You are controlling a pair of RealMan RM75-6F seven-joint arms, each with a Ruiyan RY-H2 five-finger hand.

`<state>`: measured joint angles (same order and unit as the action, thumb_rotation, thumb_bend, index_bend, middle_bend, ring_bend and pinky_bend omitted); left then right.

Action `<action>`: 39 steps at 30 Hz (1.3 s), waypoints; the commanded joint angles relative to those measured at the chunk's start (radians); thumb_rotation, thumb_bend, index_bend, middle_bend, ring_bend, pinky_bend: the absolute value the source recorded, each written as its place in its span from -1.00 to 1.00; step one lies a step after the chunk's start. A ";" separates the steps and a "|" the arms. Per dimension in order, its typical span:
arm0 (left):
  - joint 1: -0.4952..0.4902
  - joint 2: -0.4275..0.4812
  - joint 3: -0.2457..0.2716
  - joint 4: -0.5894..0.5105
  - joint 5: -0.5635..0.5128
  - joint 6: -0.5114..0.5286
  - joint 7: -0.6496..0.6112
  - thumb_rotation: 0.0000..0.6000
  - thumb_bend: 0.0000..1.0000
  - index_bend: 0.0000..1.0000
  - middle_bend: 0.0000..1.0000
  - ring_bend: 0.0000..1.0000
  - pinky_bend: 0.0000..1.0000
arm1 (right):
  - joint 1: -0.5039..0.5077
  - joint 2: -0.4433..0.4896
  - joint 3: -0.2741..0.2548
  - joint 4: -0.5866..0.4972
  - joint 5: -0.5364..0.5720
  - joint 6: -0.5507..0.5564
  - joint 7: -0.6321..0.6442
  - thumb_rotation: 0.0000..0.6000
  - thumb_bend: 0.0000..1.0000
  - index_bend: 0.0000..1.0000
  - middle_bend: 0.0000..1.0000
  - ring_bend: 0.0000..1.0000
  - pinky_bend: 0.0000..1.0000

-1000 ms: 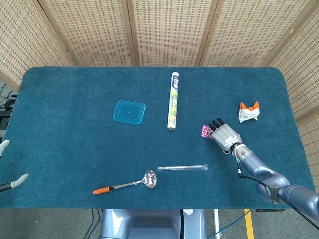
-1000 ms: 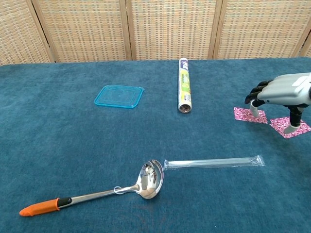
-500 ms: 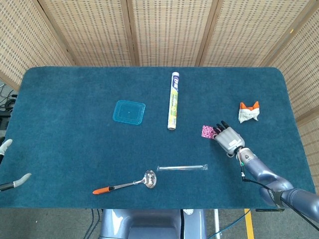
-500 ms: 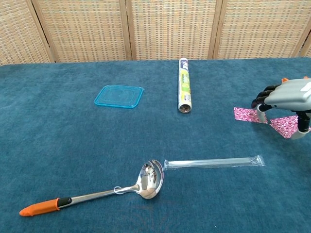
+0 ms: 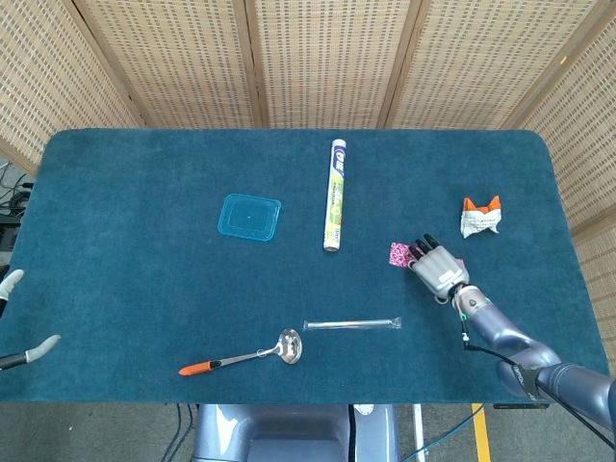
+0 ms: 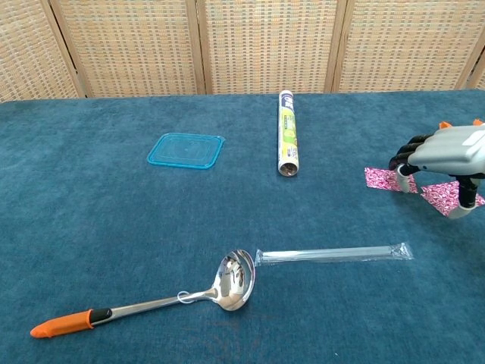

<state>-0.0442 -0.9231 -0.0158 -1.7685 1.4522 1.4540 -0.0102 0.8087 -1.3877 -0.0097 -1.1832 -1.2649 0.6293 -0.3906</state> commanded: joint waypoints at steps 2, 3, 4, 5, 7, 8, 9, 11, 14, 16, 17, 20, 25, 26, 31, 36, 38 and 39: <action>0.001 -0.001 0.000 0.000 -0.001 0.001 0.000 -0.33 -1.00 -0.95 -1.00 -1.00 -1.00 | 0.002 -0.005 -0.003 0.019 -0.007 -0.001 0.002 1.00 -0.58 -0.38 -0.80 -1.00 -1.00; 0.000 -0.001 0.000 0.000 -0.002 0.000 0.001 -0.33 -1.00 -0.95 -1.00 -1.00 -1.00 | 0.001 -0.006 -0.003 0.025 -0.008 0.000 0.004 1.00 -0.58 -0.38 -0.80 -1.00 -1.00; 0.000 -0.001 0.000 0.001 -0.002 -0.001 0.001 -0.33 -1.00 -0.96 -1.00 -1.00 -1.00 | 0.001 -0.007 -0.003 0.027 -0.010 0.000 0.007 1.00 -0.58 -0.38 -0.80 -1.00 -1.00; -0.001 -0.002 0.000 0.000 -0.002 -0.002 0.002 -0.33 -1.00 -0.95 -1.00 -1.00 -1.00 | 0.000 -0.008 -0.004 0.034 -0.013 0.002 0.009 1.00 -0.58 -0.38 -0.80 -1.00 -1.00; -0.001 -0.002 0.000 0.000 -0.001 -0.003 0.003 -0.33 -1.00 -0.95 -1.00 -1.00 -1.00 | 0.000 -0.011 -0.004 0.045 -0.017 0.003 0.013 1.00 -0.58 -0.38 -0.80 -1.00 -1.00; -0.002 -0.003 0.000 -0.001 -0.002 -0.003 0.004 -0.33 -1.00 -0.96 -1.00 -1.00 -1.00 | 0.000 -0.013 -0.005 0.051 -0.020 0.004 0.015 1.00 -0.58 -0.38 -0.80 -1.00 -1.00; -0.002 -0.003 -0.001 0.000 -0.002 -0.003 0.005 -0.32 -1.00 -0.96 -1.00 -1.00 -1.00 | 0.000 -0.015 -0.005 0.058 -0.021 0.003 0.016 1.00 -0.58 -0.39 -0.80 -1.00 -1.00; -0.002 -0.003 -0.001 -0.001 -0.002 -0.003 0.005 -0.32 -1.00 -0.95 -1.00 -1.00 -1.00 | 0.001 -0.018 -0.004 0.066 -0.023 0.001 0.019 1.00 -0.58 -0.39 -0.80 -1.00 -1.00; -0.001 -0.003 -0.001 -0.001 -0.003 -0.002 0.006 -0.33 -1.00 -0.95 -1.00 -1.00 -1.00 | 0.003 -0.021 -0.003 0.077 -0.026 -0.001 0.024 1.00 -0.58 -0.39 -0.80 -1.00 -1.00; -0.001 -0.004 -0.001 0.000 -0.006 -0.003 0.006 -0.33 -1.00 -0.95 -1.00 -1.00 -1.00 | 0.000 -0.019 -0.002 0.072 -0.027 0.003 0.031 1.00 -0.58 -0.38 -0.80 -1.00 -1.00; -0.002 -0.004 -0.001 0.000 -0.006 -0.005 0.006 -0.33 -1.00 -0.95 -1.00 -1.00 -1.00 | -0.003 -0.015 -0.003 0.065 -0.029 0.007 0.033 1.00 -0.58 -0.37 -0.80 -1.00 -1.00; -0.006 -0.007 -0.002 0.000 -0.005 -0.011 0.010 -0.33 -1.00 -0.95 -1.00 -1.00 -1.00 | -0.013 0.001 -0.011 0.027 -0.034 0.019 0.026 1.00 -0.58 -0.37 -0.80 -1.00 -1.00; -0.010 -0.008 -0.002 -0.003 0.001 -0.011 0.013 -0.32 -1.00 -0.95 -1.00 -1.00 -1.00 | -0.018 0.006 -0.014 0.002 -0.029 0.022 0.009 1.00 -0.58 -0.37 -0.80 -1.00 -1.00; -0.010 -0.008 -0.002 -0.004 0.002 -0.011 0.012 -0.32 -1.00 -0.95 -1.00 -1.00 -1.00 | -0.018 0.004 -0.013 0.001 -0.027 0.023 0.007 1.00 -0.58 -0.37 -0.80 -1.00 -1.00; -0.004 -0.004 -0.002 -0.002 -0.004 -0.005 0.010 -0.33 -1.00 -0.95 -1.00 -1.00 -1.00 | -0.017 -0.009 -0.010 0.017 -0.020 0.016 0.005 1.00 -0.58 -0.37 -0.80 -1.00 -1.00; -0.001 -0.004 -0.001 -0.001 -0.007 -0.002 0.007 -0.33 -1.00 -0.95 -1.00 -1.00 -1.00 | -0.009 -0.019 -0.007 0.040 -0.025 0.009 0.007 1.00 -0.58 -0.37 -0.80 -1.00 -1.00; -0.002 -0.004 -0.001 -0.001 -0.006 -0.003 0.007 -0.32 -1.00 -0.95 -1.00 -1.00 -1.00 | -0.006 -0.021 -0.006 0.048 -0.027 0.006 0.010 1.00 -0.58 -0.37 -0.80 -1.00 -1.00; -0.002 -0.004 -0.001 -0.001 -0.006 -0.003 0.007 -0.33 -1.00 -0.95 -1.00 -1.00 -1.00 | -0.004 -0.022 -0.005 0.052 -0.028 0.004 0.010 1.00 -0.58 -0.37 -0.80 -1.00 -1.00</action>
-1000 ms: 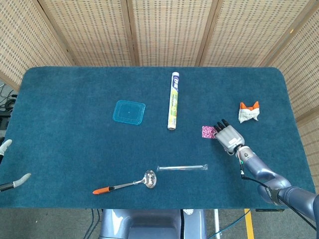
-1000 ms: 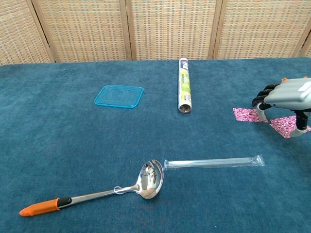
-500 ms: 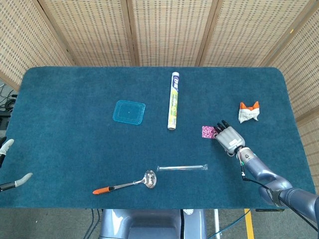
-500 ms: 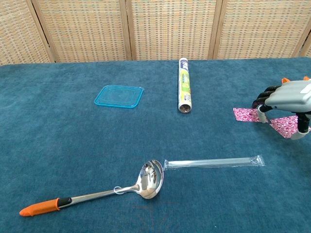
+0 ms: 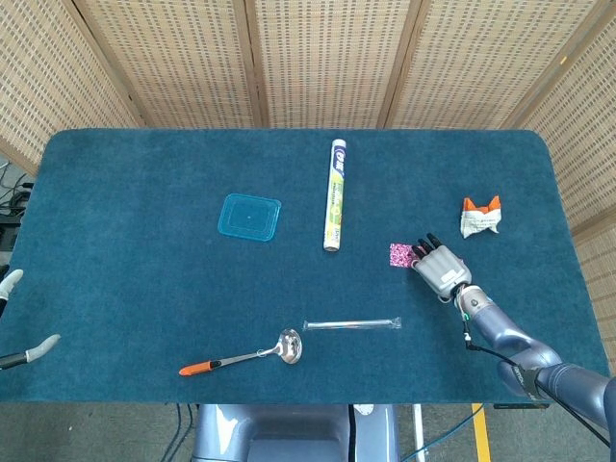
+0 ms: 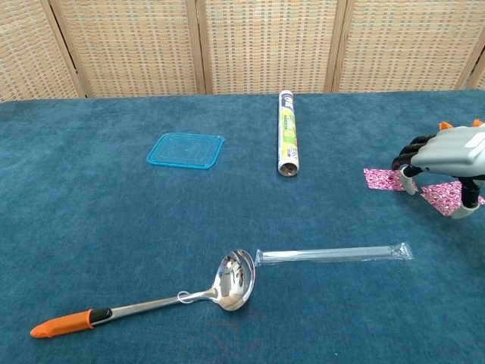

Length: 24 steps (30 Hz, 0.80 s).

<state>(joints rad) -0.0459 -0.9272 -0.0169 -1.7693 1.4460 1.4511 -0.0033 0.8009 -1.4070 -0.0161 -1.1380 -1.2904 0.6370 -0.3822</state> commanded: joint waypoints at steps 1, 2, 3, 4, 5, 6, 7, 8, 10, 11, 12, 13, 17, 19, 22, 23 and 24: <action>0.000 0.000 -0.001 0.000 0.000 0.000 0.000 -0.33 -1.00 -0.95 -1.00 -1.00 -1.00 | 0.005 -0.003 0.001 0.011 -0.004 -0.005 0.002 1.00 -0.58 -0.37 -0.80 -1.00 -1.00; -0.001 -0.001 -0.001 0.000 -0.001 0.000 0.001 -0.33 -1.00 -0.95 -1.00 -1.00 -1.00 | 0.006 -0.004 0.002 0.014 -0.005 -0.007 0.004 1.00 -0.58 -0.37 -0.80 -1.00 -1.00; -0.001 -0.001 -0.001 0.000 -0.001 0.000 0.001 -0.33 -1.00 -0.95 -1.00 -1.00 -1.00 | 0.007 -0.005 0.002 0.017 -0.005 -0.008 0.005 1.00 -0.58 -0.37 -0.80 -1.00 -1.00; -0.001 -0.001 -0.001 -0.001 -0.001 -0.001 0.002 -0.33 -1.00 -0.95 -1.00 -1.00 -1.00 | 0.008 -0.006 0.003 0.022 -0.006 -0.010 0.008 1.00 -0.58 -0.37 -0.80 -1.00 -1.00; -0.001 -0.001 -0.001 -0.001 -0.001 -0.001 0.003 -0.33 -1.00 -0.95 -1.00 -1.00 -1.00 | 0.010 -0.007 0.004 0.026 -0.006 -0.011 0.011 1.00 -0.58 -0.37 -0.80 -1.00 -1.00; -0.001 -0.002 -0.001 -0.001 -0.001 -0.001 0.003 -0.33 -1.00 -0.95 -1.00 -1.00 -1.00 | 0.010 -0.009 0.005 0.031 -0.008 -0.012 0.015 1.00 -0.58 -0.37 -0.80 -1.00 -1.00; -0.002 -0.001 -0.001 -0.001 -0.002 -0.001 0.003 -0.33 -1.00 -0.95 -1.00 -1.00 -1.00 | 0.011 -0.011 0.006 0.036 -0.009 -0.013 0.018 1.00 -0.58 -0.37 -0.80 -1.00 -1.00; -0.002 -0.002 -0.002 -0.001 -0.002 -0.001 0.004 -0.33 -1.00 -0.95 -1.00 -1.00 -1.00 | 0.013 -0.013 0.006 0.042 -0.011 -0.015 0.021 1.00 -0.58 -0.37 -0.80 -1.00 -1.00; -0.001 -0.001 -0.002 -0.002 -0.003 -0.001 0.004 -0.33 -1.00 -0.95 -1.00 -1.00 -1.00 | 0.014 -0.018 0.007 0.051 -0.015 -0.016 0.028 1.00 -0.58 -0.37 -0.80 -1.00 -1.00; -0.001 -0.001 -0.002 -0.002 -0.004 0.000 0.004 -0.33 -1.00 -0.96 -1.00 -1.00 -1.00 | 0.015 -0.020 0.007 0.055 -0.017 -0.017 0.031 1.00 -0.58 -0.37 -0.80 -1.00 -1.00; -0.001 -0.001 -0.002 -0.002 -0.004 0.000 0.004 -0.33 -1.00 -0.96 -1.00 -1.00 -1.00 | 0.016 -0.023 0.008 0.062 -0.018 -0.019 0.036 1.00 -0.58 -0.37 -0.80 -1.00 -1.00; -0.001 -0.001 -0.003 -0.002 -0.004 0.000 0.004 -0.33 -1.00 -0.95 -1.00 -1.00 -1.00 | 0.018 -0.026 0.009 0.068 -0.020 -0.021 0.040 1.00 -0.58 -0.37 -0.80 -1.00 -1.00; -0.001 0.001 -0.003 -0.002 -0.006 0.000 0.004 -0.33 -1.00 -0.95 -1.00 -1.00 -1.00 | 0.021 -0.029 0.010 0.075 -0.029 -0.021 0.051 1.00 -0.58 -0.37 -0.80 -1.00 -1.00; -0.001 0.001 -0.004 -0.002 -0.006 0.001 0.003 -0.32 -1.00 -0.95 -1.00 -1.00 -1.00 | 0.024 -0.026 0.012 0.071 -0.034 -0.018 0.055 1.00 -0.58 -0.37 -0.80 -1.00 -1.00; -0.001 0.001 -0.003 -0.002 -0.004 0.000 0.001 -0.33 -1.00 -0.95 -1.00 -1.00 -1.00 | 0.027 -0.011 0.022 0.045 -0.040 -0.005 0.063 1.00 -0.58 -0.37 -0.80 -1.00 -1.00; -0.002 0.000 -0.003 -0.001 -0.004 -0.001 0.001 -0.33 -1.00 -0.95 -1.00 -1.00 -1.00 | 0.029 -0.007 0.025 0.039 -0.040 -0.003 0.063 1.00 -0.58 -0.37 -0.80 -1.00 -1.00; -0.002 -0.001 -0.003 -0.001 -0.004 -0.002 0.001 -0.33 -1.00 -0.95 -1.00 -1.00 -1.00 | 0.032 -0.002 0.029 0.030 -0.040 0.000 0.062 1.00 -0.58 -0.37 -0.80 -1.00 -1.00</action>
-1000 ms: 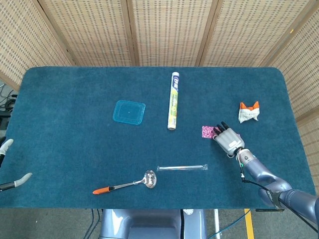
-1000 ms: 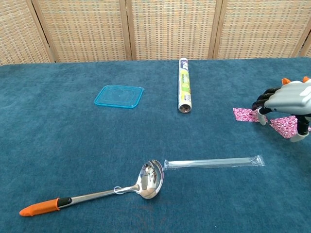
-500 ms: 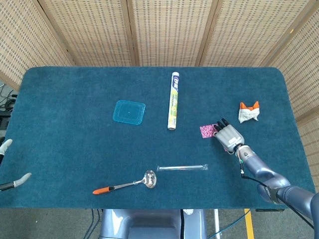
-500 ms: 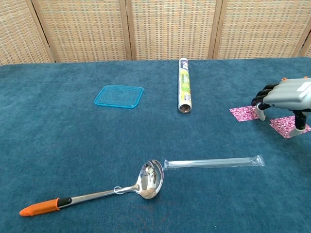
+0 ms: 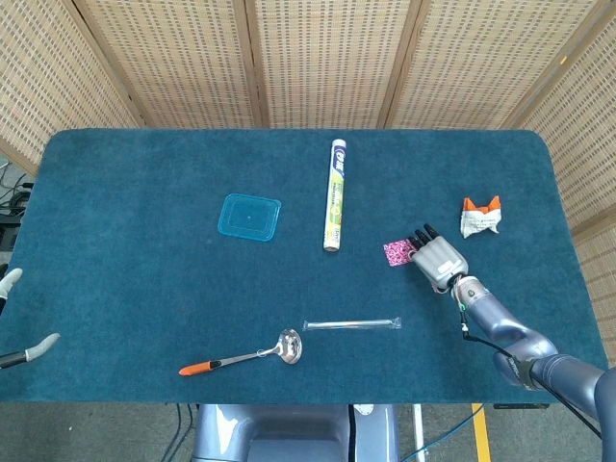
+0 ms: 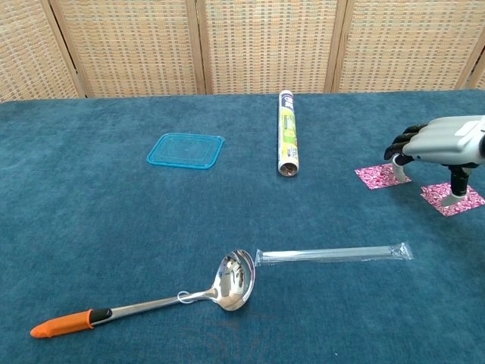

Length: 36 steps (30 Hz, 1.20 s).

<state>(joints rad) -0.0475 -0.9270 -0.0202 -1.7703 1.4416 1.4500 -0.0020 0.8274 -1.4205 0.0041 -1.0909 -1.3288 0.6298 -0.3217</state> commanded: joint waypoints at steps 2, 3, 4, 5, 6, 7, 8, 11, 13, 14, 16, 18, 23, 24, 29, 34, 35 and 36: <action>-0.001 -0.002 0.000 0.002 0.000 -0.002 -0.002 -0.33 -1.00 -0.95 -1.00 -1.00 -1.00 | 0.011 0.016 0.018 -0.028 0.003 0.008 0.001 1.00 -0.58 -0.37 -0.80 -1.00 -1.00; 0.000 -0.002 0.000 0.002 0.000 -0.001 -0.003 -0.33 -1.00 -0.95 -1.00 -1.00 -1.00 | 0.015 0.018 0.024 -0.034 0.007 0.008 0.000 1.00 -0.58 -0.37 -0.80 -1.00 -1.00; 0.000 -0.002 0.000 0.003 0.000 -0.001 -0.004 -0.33 -1.00 -0.95 -1.00 -1.00 -1.00 | 0.018 0.018 0.028 -0.037 0.010 0.006 -0.001 1.00 -0.58 -0.37 -0.80 -1.00 -1.00; 0.000 -0.002 0.000 0.004 0.000 0.000 -0.005 -0.33 -1.00 -0.95 -1.00 -1.00 -1.00 | 0.024 0.016 0.034 -0.040 0.014 0.003 -0.001 1.00 -0.58 -0.37 -0.80 -1.00 -1.00; 0.001 -0.002 0.001 0.004 0.000 0.001 -0.006 -0.33 -1.00 -0.95 -1.00 -1.00 -1.00 | 0.028 0.015 0.038 -0.041 0.019 -0.001 -0.002 1.00 -0.58 -0.37 -0.80 -1.00 -1.00; 0.002 -0.001 0.001 0.004 0.000 0.001 -0.007 -0.33 -1.00 -0.96 -1.00 -1.00 -1.00 | 0.032 0.013 0.042 -0.041 0.022 -0.004 -0.004 1.00 -0.58 -0.37 -0.80 -1.00 -1.00; 0.002 -0.001 0.001 0.005 0.000 0.001 -0.008 -0.33 -1.00 -0.95 -1.00 -1.00 -1.00 | 0.037 0.009 0.045 -0.040 0.026 -0.007 -0.006 1.00 -0.58 -0.37 -0.80 -1.00 -1.00; 0.004 0.000 0.001 0.006 0.000 0.003 -0.009 -0.33 -1.00 -0.96 -1.00 -1.00 -1.00 | 0.050 -0.002 0.055 -0.034 0.038 -0.020 -0.008 1.00 -0.58 -0.37 -0.80 -1.00 -1.00; 0.006 0.000 0.002 0.008 -0.003 0.005 -0.011 -0.33 -1.00 -0.95 -1.00 -1.00 -1.00 | 0.063 -0.016 0.064 -0.021 0.049 -0.033 -0.008 1.00 -0.58 -0.37 -0.80 -1.00 -1.00; 0.007 0.001 0.002 0.009 -0.003 0.005 -0.012 -0.32 -1.00 -0.96 -1.00 -1.00 -1.00 | 0.067 -0.022 0.066 -0.014 0.053 -0.038 -0.009 1.00 -0.58 -0.37 -0.80 -1.00 -1.00; 0.008 0.001 0.002 0.011 -0.005 0.005 -0.014 -0.33 -1.00 -0.95 -1.00 -1.00 -1.00 | 0.077 -0.037 0.070 0.005 0.062 -0.051 -0.012 1.00 -0.58 -0.37 -0.80 -1.00 -1.00; 0.009 0.000 0.002 0.013 -0.006 0.005 -0.016 -0.32 -1.00 -0.95 -1.00 -1.00 -1.00 | 0.087 -0.056 0.074 0.034 0.076 -0.066 -0.013 1.00 -0.58 -0.37 -0.80 -1.00 -1.00; 0.010 0.000 0.002 0.015 -0.009 0.004 -0.018 -0.32 -1.00 -0.95 -1.00 -1.00 -1.00 | 0.105 -0.086 0.079 0.090 0.097 -0.089 -0.017 1.00 -0.58 -0.37 -0.80 -1.00 -1.00; 0.010 0.000 0.002 0.016 -0.010 0.004 -0.018 -0.32 -1.00 -0.95 -1.00 -1.00 -1.00 | 0.108 -0.091 0.080 0.101 0.101 -0.093 -0.018 1.00 -0.58 -0.37 -0.80 -1.00 -1.00; 0.008 -0.001 0.001 0.016 -0.012 0.000 -0.016 -0.33 -1.00 -0.96 -1.00 -1.00 -1.00 | 0.119 -0.113 0.083 0.146 0.123 -0.111 -0.024 1.00 -0.58 -0.37 -0.80 -1.00 -1.00; 0.005 -0.003 0.000 0.016 -0.015 -0.005 -0.014 -0.33 -1.00 -0.96 -1.00 -1.00 -1.00 | 0.123 -0.131 0.081 0.181 0.141 -0.122 -0.031 1.00 -0.58 -0.37 -0.80 -1.00 -1.00; 0.004 -0.003 -0.001 0.016 -0.015 -0.006 -0.013 -0.33 -1.00 -0.95 -1.00 -1.00 -1.00 | 0.123 -0.135 0.081 0.187 0.144 -0.124 -0.032 1.00 -0.58 -0.37 -0.80 -1.00 -1.00; 0.004 -0.003 -0.001 0.016 -0.016 -0.007 -0.013 -0.33 -1.00 -0.95 -1.00 -1.00 -1.00 | 0.123 -0.138 0.080 0.193 0.147 -0.125 -0.033 1.00 -0.58 -0.37 -0.80 -1.00 -1.00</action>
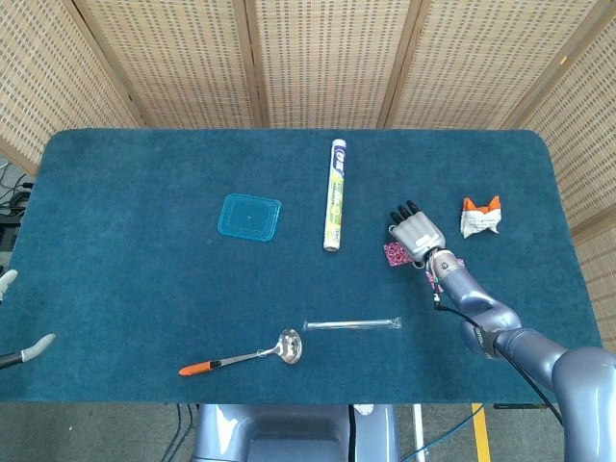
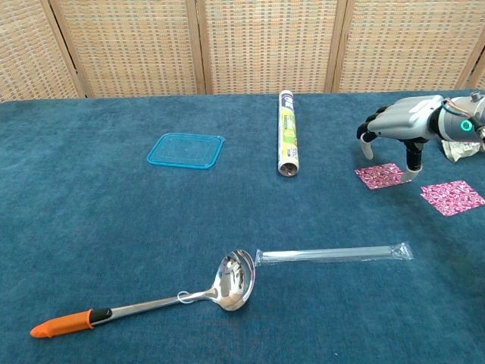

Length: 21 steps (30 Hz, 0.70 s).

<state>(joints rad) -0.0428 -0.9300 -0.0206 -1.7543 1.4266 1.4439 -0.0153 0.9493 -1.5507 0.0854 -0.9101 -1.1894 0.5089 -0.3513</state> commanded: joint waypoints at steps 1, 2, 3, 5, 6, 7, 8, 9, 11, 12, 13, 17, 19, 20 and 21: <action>-0.001 -0.001 -0.001 0.000 -0.001 -0.002 0.001 -0.33 -1.00 -0.95 -1.00 -1.00 -1.00 | 0.001 -0.010 -0.002 0.016 0.009 -0.005 -0.004 1.00 -0.58 -0.37 -0.80 -1.00 -1.00; -0.002 -0.001 -0.001 0.000 -0.001 -0.003 0.001 -0.33 -1.00 -0.95 -1.00 -1.00 -1.00 | 0.001 -0.013 -0.003 0.022 0.011 -0.006 -0.006 1.00 -0.58 -0.37 -0.80 -1.00 -1.00; -0.002 -0.001 -0.001 0.001 -0.001 -0.004 0.001 -0.33 -1.00 -0.95 -1.00 -1.00 -1.00 | 0.000 -0.015 -0.004 0.025 0.013 -0.006 -0.006 1.00 -0.58 -0.37 -0.80 -1.00 -1.00; -0.003 -0.001 -0.001 0.002 -0.002 -0.005 0.001 -0.33 -1.00 -0.95 -1.00 -1.00 -1.00 | -0.001 -0.022 -0.005 0.038 0.021 -0.009 -0.009 1.00 -0.58 -0.37 -0.80 -1.00 -1.00; -0.003 -0.002 -0.001 0.002 -0.002 -0.006 0.000 -0.33 -1.00 -0.96 -1.00 -1.00 -1.00 | -0.002 -0.025 -0.006 0.044 0.024 -0.010 -0.012 1.00 -0.58 -0.36 -0.80 -1.00 -1.00; -0.003 -0.002 -0.001 0.003 -0.001 -0.006 0.000 -0.33 -1.00 -0.95 -1.00 -1.00 -1.00 | -0.002 -0.027 -0.007 0.047 0.026 -0.009 -0.014 1.00 -0.58 -0.36 -0.80 -1.00 -1.00; -0.003 -0.002 -0.001 0.003 -0.001 -0.006 0.000 -0.33 -1.00 -0.95 -1.00 -1.00 -1.00 | -0.002 -0.028 -0.007 0.049 0.028 -0.009 -0.015 1.00 -0.58 -0.36 -0.80 -1.00 -1.00; -0.003 -0.002 -0.001 0.003 -0.001 -0.006 -0.001 -0.33 -1.00 -0.95 -1.00 -1.00 -1.00 | -0.003 -0.030 -0.007 0.050 0.029 -0.009 -0.016 1.00 -0.58 -0.36 -0.79 -1.00 -1.00; -0.003 -0.002 0.000 0.004 -0.001 -0.006 -0.001 -0.33 -1.00 -0.95 -1.00 -1.00 -1.00 | -0.003 -0.032 -0.009 0.052 0.032 -0.008 -0.019 1.00 -0.58 -0.35 -0.79 -1.00 -1.00; -0.003 -0.002 0.000 0.004 -0.001 -0.006 -0.001 -0.33 -1.00 -0.95 -1.00 -1.00 -1.00 | -0.004 -0.033 -0.009 0.053 0.033 -0.009 -0.021 1.00 -0.58 -0.35 -0.79 -1.00 -1.00; -0.003 -0.002 0.000 0.004 0.000 -0.006 -0.001 -0.33 -1.00 -0.95 -1.00 -1.00 -1.00 | -0.004 -0.034 -0.010 0.054 0.035 -0.008 -0.022 1.00 -0.58 -0.35 -0.79 -1.00 -1.00; -0.003 -0.002 0.000 0.005 0.002 -0.005 -0.003 -0.33 -1.00 -0.96 -1.00 -1.00 -1.00 | -0.004 -0.039 -0.011 0.056 0.040 -0.007 -0.028 1.00 -0.58 -0.34 -0.79 -1.00 -1.00; -0.002 -0.002 0.000 0.006 0.001 -0.004 -0.004 -0.33 -1.00 -0.96 -1.00 -1.00 -1.00 | -0.003 -0.041 -0.011 0.059 0.043 -0.007 -0.032 1.00 -0.58 -0.33 -0.78 -1.00 -1.00; -0.002 -0.002 0.000 0.006 0.001 -0.004 -0.005 -0.32 -1.00 -0.95 -1.00 -1.00 -1.00 | -0.003 -0.043 -0.010 0.062 0.046 -0.007 -0.034 1.00 -0.58 -0.32 -0.78 -1.00 -1.00; 0.000 -0.002 0.000 0.008 0.000 -0.003 -0.007 -0.33 -1.00 -0.95 -1.00 -1.00 -1.00 | -0.002 -0.046 -0.010 0.066 0.049 -0.008 -0.036 1.00 -0.58 -0.32 -0.78 -1.00 -1.00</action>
<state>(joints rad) -0.0435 -0.9317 -0.0203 -1.7470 1.4269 1.4409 -0.0217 0.9465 -1.5956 0.0753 -0.8457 -1.1412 0.5016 -0.3862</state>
